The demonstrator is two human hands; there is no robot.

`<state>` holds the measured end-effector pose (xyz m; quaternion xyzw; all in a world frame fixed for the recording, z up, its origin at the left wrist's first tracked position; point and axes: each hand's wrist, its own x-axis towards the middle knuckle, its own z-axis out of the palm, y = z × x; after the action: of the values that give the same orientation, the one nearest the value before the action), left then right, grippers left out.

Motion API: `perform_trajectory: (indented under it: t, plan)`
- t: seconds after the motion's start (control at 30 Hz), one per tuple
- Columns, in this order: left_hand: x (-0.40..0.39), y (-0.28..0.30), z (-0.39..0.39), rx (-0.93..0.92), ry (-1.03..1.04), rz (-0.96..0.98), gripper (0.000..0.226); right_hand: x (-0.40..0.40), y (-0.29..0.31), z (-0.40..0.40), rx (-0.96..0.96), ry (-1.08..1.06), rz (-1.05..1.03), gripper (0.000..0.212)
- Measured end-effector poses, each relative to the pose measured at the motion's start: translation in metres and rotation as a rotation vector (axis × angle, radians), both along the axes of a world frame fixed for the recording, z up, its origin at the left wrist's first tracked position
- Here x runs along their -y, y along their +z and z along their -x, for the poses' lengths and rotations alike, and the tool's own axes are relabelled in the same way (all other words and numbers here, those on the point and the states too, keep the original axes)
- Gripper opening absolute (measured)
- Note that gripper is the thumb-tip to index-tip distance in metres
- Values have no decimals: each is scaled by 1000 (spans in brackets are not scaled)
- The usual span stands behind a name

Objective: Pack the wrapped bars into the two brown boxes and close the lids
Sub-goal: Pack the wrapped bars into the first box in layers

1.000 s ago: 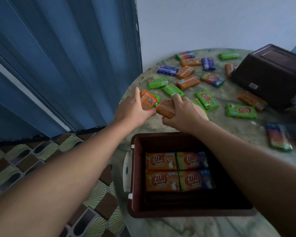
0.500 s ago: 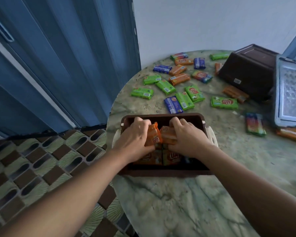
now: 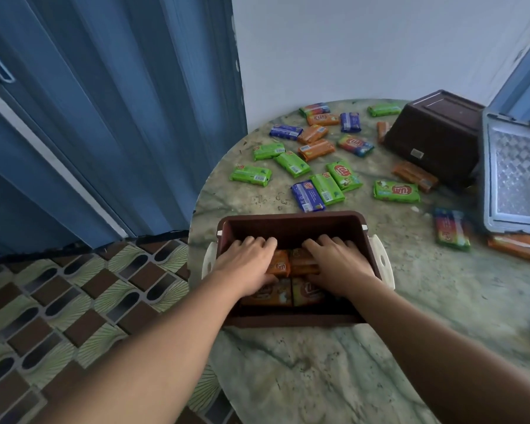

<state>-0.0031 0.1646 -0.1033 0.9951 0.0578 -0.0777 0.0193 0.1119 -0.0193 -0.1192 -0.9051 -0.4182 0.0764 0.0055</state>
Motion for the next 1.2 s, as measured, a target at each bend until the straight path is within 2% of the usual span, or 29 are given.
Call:
perform_trajectory:
  t: [0.2,0.37,0.5,0.6,0.77,1.0,1.2]
  plan:
    - [7,-20,0,23,19,80,40,-1,-1,-3,-3,-9,10,66]
    - [6,-26,-3,176,39,57,32,-2,0,-1,-14,-36,10,64]
    - [5,-26,-4,269,66,100,37,-2,1,-1,-12,-46,15,68]
    - [1,-26,-6,188,122,200,42,-1,2,0,-8,-44,16,69]
    - [0,-24,-8,107,135,243,42,0,3,0,-19,-45,17,72]
    - [0,-23,-8,136,106,193,42,0,3,1,-37,-63,11,68]
    - [1,-28,-5,237,145,131,45,0,6,2,-66,-74,-4,62]
